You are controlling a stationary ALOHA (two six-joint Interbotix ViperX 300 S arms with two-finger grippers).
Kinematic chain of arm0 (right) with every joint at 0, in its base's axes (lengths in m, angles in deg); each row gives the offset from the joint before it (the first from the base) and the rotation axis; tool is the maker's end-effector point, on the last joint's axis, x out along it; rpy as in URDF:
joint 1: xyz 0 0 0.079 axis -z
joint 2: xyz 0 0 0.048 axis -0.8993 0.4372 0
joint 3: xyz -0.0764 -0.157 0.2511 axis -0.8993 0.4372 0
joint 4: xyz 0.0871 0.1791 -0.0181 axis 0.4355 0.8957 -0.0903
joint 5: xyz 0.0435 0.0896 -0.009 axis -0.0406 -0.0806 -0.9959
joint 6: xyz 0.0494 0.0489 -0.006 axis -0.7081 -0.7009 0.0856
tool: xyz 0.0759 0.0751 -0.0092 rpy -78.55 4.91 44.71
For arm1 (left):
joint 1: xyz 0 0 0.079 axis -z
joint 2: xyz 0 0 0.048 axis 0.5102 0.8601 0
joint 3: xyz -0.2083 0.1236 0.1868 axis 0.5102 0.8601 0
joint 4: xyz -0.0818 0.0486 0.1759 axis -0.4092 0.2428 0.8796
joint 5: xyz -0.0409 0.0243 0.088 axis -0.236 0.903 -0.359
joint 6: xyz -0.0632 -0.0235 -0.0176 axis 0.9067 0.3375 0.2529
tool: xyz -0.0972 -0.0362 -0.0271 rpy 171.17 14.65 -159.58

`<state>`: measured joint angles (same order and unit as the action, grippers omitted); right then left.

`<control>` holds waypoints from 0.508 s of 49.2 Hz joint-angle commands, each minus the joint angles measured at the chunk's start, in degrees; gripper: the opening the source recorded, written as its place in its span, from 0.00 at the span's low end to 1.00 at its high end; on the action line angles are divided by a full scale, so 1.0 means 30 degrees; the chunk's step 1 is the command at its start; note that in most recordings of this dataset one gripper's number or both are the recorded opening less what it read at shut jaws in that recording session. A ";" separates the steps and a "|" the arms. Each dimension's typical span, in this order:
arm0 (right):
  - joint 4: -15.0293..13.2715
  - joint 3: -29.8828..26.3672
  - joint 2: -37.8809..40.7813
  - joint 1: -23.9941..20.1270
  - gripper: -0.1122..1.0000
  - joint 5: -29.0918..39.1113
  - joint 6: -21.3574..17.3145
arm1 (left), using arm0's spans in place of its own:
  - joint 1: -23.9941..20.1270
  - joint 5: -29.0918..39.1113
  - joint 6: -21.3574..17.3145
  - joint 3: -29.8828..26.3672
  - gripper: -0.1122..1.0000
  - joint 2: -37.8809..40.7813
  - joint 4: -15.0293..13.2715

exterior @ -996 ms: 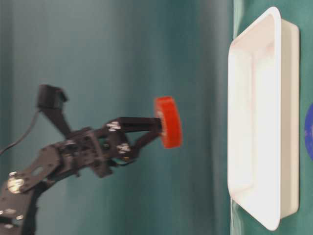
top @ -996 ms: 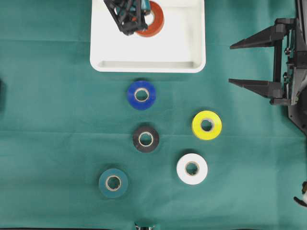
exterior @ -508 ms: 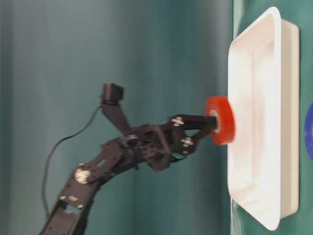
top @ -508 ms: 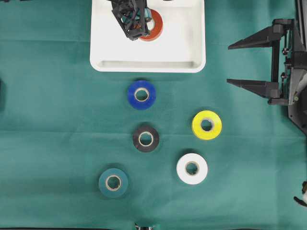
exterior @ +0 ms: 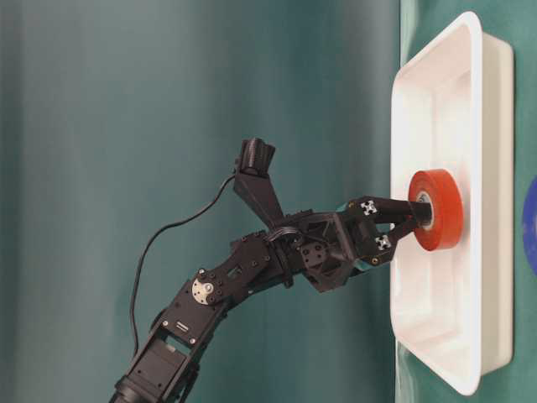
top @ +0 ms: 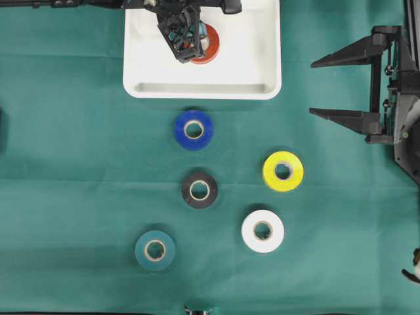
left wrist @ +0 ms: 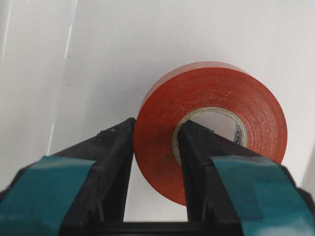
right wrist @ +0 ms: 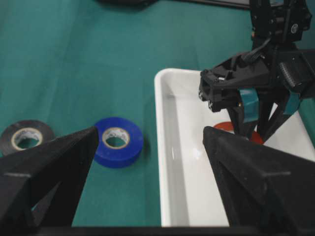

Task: Pick up the tape from a random location and place it into the white case.
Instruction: 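Lower the tape into the tray and open the left gripper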

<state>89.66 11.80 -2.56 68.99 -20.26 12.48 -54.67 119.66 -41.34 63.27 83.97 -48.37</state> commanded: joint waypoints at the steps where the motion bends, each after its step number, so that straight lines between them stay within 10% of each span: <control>1: 0.0000 -0.0410 0.0088 0.0029 0.91 -0.0146 0.0029 | -0.0088 -0.0264 -0.0088 -0.0234 0.30 -0.0410 -0.0059; 25: 0.0000 -0.0410 0.0088 0.0059 0.91 -0.0146 0.0029 | -0.0029 -0.0117 -0.0117 -0.0293 0.32 -0.0381 -0.0088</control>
<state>89.66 11.88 -2.47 69.08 -20.26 12.48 -54.67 119.05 -41.78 63.27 83.88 -48.46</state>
